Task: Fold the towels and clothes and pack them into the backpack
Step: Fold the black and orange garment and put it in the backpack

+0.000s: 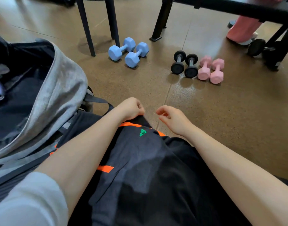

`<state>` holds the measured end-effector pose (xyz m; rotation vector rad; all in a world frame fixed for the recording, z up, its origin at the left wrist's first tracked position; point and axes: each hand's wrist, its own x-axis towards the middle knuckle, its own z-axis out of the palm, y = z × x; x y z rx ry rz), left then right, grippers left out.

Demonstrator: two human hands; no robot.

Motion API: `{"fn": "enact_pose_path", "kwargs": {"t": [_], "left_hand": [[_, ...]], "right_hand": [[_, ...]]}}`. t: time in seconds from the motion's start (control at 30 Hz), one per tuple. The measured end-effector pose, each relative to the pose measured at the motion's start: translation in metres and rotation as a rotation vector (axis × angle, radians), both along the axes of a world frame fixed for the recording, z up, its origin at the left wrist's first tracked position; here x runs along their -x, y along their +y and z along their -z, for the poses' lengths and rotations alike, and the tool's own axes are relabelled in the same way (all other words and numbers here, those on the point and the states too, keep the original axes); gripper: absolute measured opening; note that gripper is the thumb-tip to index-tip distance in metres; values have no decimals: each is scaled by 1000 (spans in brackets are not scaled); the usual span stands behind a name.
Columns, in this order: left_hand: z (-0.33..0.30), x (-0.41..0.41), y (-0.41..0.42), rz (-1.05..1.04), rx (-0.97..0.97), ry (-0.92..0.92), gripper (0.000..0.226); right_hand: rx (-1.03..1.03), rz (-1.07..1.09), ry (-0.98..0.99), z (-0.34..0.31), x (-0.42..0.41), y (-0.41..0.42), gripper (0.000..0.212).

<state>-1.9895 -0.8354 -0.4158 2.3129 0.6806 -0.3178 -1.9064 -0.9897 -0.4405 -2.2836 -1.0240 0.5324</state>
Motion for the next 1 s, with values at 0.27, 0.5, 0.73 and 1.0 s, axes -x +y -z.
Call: {"fn": "enact_pose_path", "kwargs": {"t": [0.27,0.5,0.73,1.0], "left_hand": [[-36,43,-10,192,23,-639,23],[-35,82,-30,167,-107,-657,21],[-20,114,-48,101,-565,-677,13],[-33,139,-126,-562,-138,-543,23]], "right_hand": [[-208,-340,197,-48,-6,7,58],[202,-451,64,-66,-5,-14,18],[72,-373,-842,-76,22,-96,23],[92,-102,-704,-78,167,-113,28]]}}
